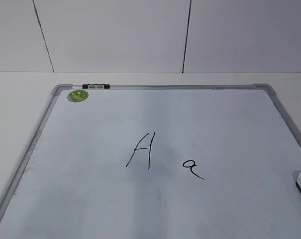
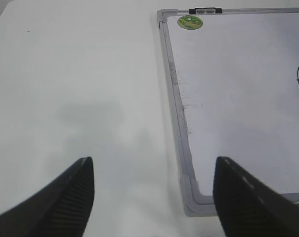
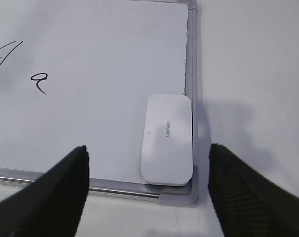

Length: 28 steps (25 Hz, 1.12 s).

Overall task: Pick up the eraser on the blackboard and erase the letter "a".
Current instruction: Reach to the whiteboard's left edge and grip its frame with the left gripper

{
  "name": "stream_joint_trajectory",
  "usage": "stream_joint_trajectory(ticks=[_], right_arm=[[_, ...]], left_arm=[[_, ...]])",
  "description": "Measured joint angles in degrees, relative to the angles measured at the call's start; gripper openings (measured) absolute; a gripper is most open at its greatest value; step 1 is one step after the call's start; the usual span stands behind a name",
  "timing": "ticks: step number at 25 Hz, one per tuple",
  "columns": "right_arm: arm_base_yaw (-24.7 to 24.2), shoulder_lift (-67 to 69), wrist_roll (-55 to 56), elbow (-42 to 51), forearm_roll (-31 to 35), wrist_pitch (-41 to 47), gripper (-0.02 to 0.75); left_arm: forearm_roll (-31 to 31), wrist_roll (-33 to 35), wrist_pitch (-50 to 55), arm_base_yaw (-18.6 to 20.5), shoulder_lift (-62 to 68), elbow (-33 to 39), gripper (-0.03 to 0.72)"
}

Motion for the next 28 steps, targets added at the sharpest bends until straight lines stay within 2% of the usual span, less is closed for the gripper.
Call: stream_joint_trajectory(ticks=[28], right_arm=[[0.0,0.0,0.0,0.0,-0.13,0.0,0.573]], left_arm=[[0.0,0.0,0.0,0.0,0.0,0.0,0.56]])
